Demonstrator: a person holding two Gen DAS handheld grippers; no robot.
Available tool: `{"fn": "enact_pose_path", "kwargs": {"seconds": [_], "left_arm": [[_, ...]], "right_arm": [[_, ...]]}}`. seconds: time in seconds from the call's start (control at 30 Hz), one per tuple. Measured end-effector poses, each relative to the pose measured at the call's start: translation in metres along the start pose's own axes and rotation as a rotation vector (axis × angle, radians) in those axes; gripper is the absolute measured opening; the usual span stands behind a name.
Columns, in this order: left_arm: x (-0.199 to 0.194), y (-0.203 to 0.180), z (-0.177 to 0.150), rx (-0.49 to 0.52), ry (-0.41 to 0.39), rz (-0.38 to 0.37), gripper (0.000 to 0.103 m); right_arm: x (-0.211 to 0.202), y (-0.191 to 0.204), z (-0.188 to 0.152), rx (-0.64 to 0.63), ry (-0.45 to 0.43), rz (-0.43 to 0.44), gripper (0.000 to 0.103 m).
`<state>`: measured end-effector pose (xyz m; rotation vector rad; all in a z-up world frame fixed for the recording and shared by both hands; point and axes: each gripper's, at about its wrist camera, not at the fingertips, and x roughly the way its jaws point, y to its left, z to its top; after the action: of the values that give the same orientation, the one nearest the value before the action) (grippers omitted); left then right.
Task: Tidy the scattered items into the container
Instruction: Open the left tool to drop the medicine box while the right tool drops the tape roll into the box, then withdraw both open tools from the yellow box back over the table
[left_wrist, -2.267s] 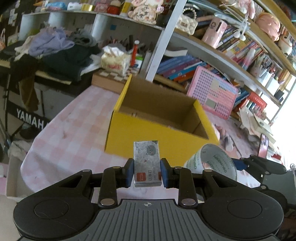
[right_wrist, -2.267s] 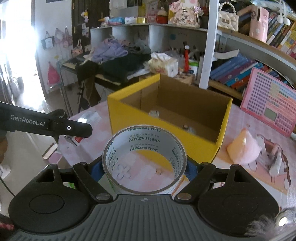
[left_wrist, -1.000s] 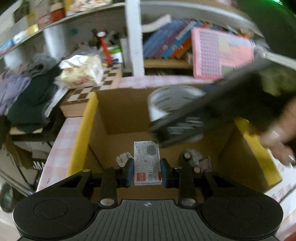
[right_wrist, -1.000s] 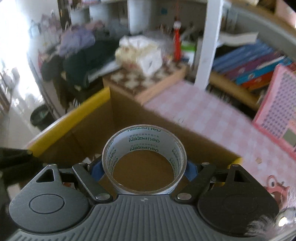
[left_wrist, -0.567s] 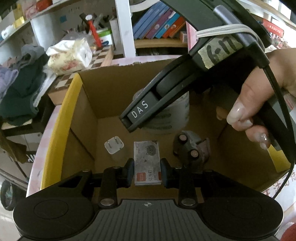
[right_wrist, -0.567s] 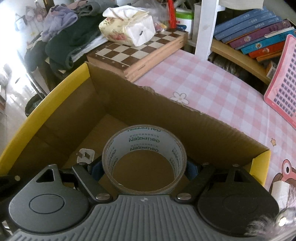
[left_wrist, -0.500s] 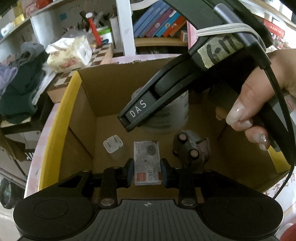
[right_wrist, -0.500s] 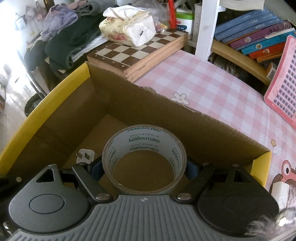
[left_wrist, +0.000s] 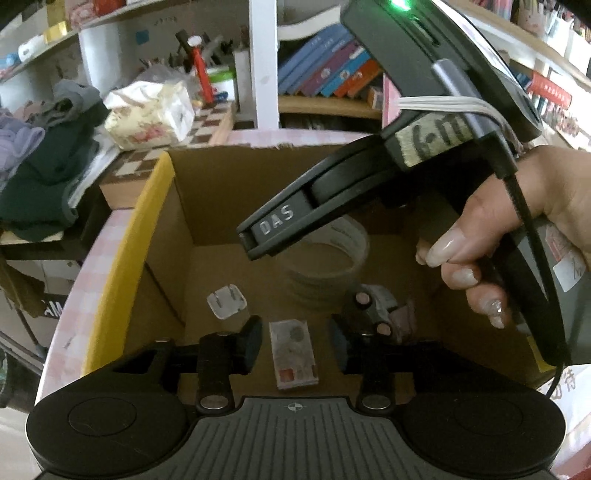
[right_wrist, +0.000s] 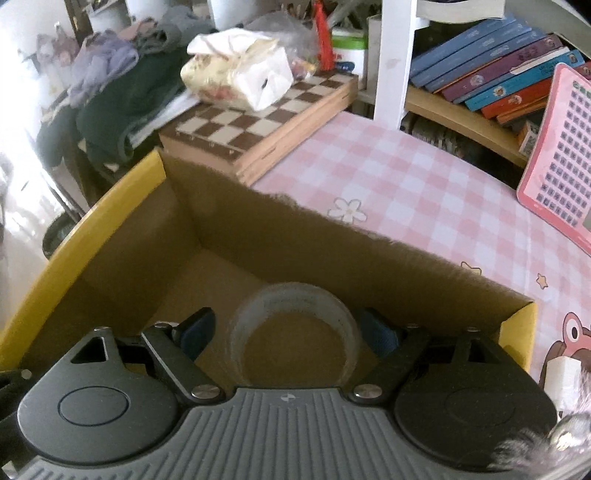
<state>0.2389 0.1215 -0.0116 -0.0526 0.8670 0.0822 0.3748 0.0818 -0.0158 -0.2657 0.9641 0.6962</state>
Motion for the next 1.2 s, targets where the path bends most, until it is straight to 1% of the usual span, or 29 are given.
{"fn": "enact_pose_path", "kwargs": {"seconds": [0.23,0.33,0.53,0.77,0.93,1.1,1.13,1.17,1.2], "left_arm": [[-0.02,0.003,0.001,-0.016,-0.059,-0.002,0.045],[-0.031,0.002,-0.001,-0.005,-0.09,-0.005,0.049],[-0.056,-0.003,-0.006,0.027,-0.149,-0.021,0.052],[-0.094,-0.006,-0.025,0.054,-0.201,-0.048,0.054],[-0.119,-0.005,-0.043,0.095,-0.22,-0.053,0.054],[-0.141,0.0,-0.061,0.099,-0.233,-0.066,0.054],[-0.145,0.001,-0.065,0.095,-0.235,-0.067,0.057],[-0.149,0.002,-0.068,0.089,-0.239,-0.067,0.067],[-0.152,0.003,-0.072,0.08,-0.246,-0.067,0.07]], "right_arm": [[-0.022,-0.003,-0.004,0.04,-0.035,0.012,0.086],[-0.035,-0.001,-0.011,0.064,-0.061,0.022,0.086],[-0.073,0.011,-0.024,0.071,-0.143,0.022,0.086],[-0.121,0.025,-0.044,0.068,-0.23,0.015,0.086],[-0.153,0.032,-0.067,0.061,-0.277,-0.005,0.086],[-0.179,0.038,-0.094,0.069,-0.31,-0.033,0.086],[-0.184,0.04,-0.1,0.07,-0.317,-0.04,0.086],[-0.188,0.041,-0.106,0.069,-0.325,-0.047,0.086],[-0.192,0.042,-0.112,0.068,-0.333,-0.055,0.086]]}}
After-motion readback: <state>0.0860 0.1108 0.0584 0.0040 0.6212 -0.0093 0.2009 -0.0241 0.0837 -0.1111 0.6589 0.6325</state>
